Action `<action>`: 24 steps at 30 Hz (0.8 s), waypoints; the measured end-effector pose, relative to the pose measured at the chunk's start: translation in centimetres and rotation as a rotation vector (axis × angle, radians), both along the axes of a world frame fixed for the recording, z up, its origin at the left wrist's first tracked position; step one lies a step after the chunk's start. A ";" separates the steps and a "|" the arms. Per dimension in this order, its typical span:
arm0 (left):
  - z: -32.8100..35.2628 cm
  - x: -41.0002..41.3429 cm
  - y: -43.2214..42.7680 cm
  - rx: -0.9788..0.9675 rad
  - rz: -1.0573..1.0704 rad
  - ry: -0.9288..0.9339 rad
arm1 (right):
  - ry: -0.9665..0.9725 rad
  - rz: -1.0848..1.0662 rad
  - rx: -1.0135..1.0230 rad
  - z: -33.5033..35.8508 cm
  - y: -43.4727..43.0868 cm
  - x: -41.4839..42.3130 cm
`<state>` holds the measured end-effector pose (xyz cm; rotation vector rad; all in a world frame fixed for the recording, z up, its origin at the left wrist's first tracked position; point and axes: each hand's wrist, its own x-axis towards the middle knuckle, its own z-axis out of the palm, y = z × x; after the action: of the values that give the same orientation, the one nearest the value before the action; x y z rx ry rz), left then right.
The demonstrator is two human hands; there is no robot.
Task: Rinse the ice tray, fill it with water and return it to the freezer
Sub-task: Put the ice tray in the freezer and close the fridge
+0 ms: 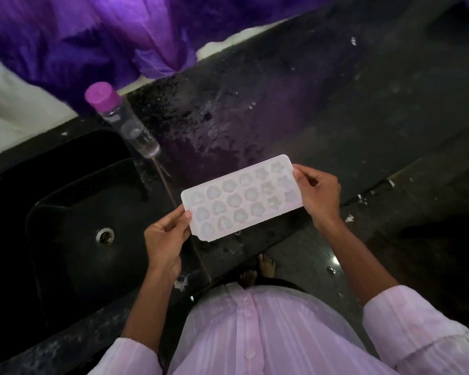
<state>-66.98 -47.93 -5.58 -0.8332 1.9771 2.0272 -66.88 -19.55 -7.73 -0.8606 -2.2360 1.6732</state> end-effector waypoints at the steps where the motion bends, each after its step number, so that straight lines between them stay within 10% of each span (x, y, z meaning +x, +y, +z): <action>1: 0.2 -0.2 0.3 0.000 -0.037 0.001 | 0.007 -0.044 -0.013 0.0 0.3 1.0; 24: 1.1 4.2 14.9 -0.009 -1.066 0.016 | 0.059 -1.107 -0.136 1.7 0.3 28.6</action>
<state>-62.80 -33.04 -4.51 0.2548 1.8040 1.3515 -38.23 -19.26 -6.06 -1.6207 -1.1455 1.2239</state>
